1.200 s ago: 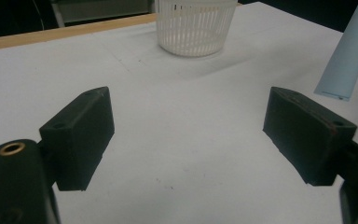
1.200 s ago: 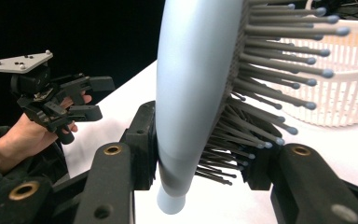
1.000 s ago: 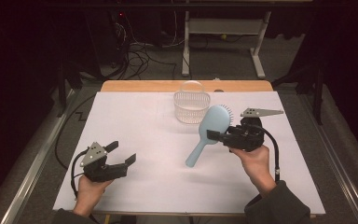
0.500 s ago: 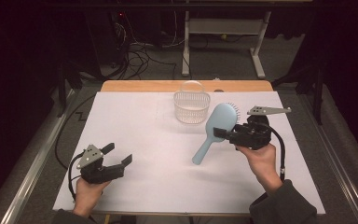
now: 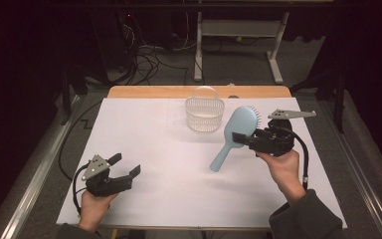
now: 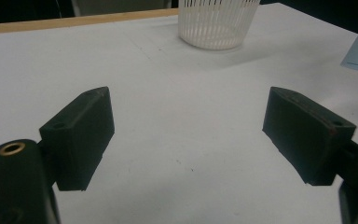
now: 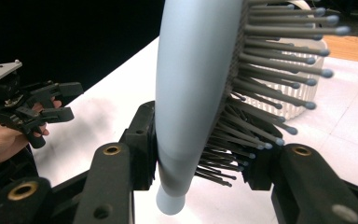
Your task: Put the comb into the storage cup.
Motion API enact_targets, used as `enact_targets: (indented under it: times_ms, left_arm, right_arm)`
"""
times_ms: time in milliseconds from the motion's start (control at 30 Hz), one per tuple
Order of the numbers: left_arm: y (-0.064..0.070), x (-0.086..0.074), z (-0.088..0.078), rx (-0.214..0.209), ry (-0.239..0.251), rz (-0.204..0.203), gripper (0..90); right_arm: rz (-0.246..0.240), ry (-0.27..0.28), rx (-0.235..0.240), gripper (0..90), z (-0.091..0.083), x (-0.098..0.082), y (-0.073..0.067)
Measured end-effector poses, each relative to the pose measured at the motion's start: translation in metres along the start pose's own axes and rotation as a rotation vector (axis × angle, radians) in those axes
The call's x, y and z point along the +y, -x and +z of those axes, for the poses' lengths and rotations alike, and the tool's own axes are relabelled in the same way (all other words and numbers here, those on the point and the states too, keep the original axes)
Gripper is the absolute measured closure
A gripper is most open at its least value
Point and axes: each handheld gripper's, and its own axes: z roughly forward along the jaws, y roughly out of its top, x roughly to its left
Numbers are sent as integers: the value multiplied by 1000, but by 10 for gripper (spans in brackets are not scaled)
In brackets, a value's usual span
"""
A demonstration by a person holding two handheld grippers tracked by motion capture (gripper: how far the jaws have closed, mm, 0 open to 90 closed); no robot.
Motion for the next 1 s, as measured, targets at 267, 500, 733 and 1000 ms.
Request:
enact_targets:
  times_ms: [267,500,733,1000]
  left_arm:
    - [-1,-1,1,0,-5,-9,158]
    - [-2,-1,0,1,0,-17,158]
    - [-3,0,-2,2,7,-18,158]
    - [-3,0,-1,8,8,-17,159]
  right_arm:
    - [-13,-5,-21,559,-1,5,2]
    - [-20,-3,-34,558,-2,11,3]
    - [-23,-2,-47,558,-1,16,5]
    - [-31,-1,-59,557,6,24,6]
